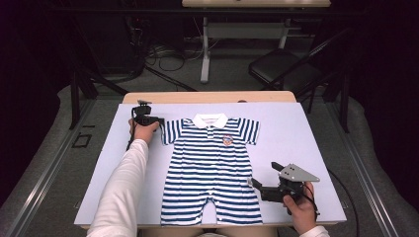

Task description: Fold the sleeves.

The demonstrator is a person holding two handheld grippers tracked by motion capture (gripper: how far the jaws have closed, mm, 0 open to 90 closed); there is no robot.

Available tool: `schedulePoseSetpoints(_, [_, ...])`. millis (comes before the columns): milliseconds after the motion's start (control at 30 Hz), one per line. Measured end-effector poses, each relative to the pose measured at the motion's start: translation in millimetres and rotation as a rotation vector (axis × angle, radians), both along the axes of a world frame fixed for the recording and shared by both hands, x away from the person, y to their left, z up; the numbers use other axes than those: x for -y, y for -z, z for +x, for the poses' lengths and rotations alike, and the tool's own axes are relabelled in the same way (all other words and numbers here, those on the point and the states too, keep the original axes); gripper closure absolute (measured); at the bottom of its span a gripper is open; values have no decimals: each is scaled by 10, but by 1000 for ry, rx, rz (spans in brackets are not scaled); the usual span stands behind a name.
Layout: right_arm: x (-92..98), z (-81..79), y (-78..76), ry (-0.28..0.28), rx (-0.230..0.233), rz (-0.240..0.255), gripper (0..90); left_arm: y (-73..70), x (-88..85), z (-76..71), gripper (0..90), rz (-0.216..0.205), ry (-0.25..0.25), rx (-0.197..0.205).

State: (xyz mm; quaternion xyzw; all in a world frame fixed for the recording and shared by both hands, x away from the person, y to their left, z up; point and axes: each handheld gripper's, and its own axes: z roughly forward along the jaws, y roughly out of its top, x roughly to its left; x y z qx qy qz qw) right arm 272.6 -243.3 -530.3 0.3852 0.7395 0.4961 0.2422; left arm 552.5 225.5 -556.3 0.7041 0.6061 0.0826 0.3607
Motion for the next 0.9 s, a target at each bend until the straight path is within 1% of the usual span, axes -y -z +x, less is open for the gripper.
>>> schedulePoseSetpoints(167, [3, 3, 1, -1, 1, -1, 85, -19, -6, -4, 830, -1, 6, -9])
schedulePoseSetpoints(200, [3, 5, 1, -1, 1, -1, 85, -28, -14, -7, 841, 2, 8, -6])
schedulePoseSetpoints(233, [4, 5, 2, -1, 0, 0, 85, -33, -11, -9, 851, -5, 2, 0])
schedulePoseSetpoints(367, [0, 3, 3, -1, 0, -1, 85, -64, -15, -20, 860, -10, 13, 6])
schedulePoseSetpoints(400, [-1, 3, 3, -2, 0, -1, 85, -67, -5, -23, 861, -11, 5, 13])
schedulePoseSetpoints(500, [-1, 3, 2, -1, 0, -1, 85, -94, 3, -34, 864, -7, 5, 25])
schedulePoseSetpoints(667, [0, 4, 3, -1, -1, -1, 85, -154, 19, -58, 865, -3, 14, 38])
schedulePoseSetpoints(900, [2, 4, 3, 0, 0, -2, 85, -240, 39, -94, 869, 0, 26, 67])
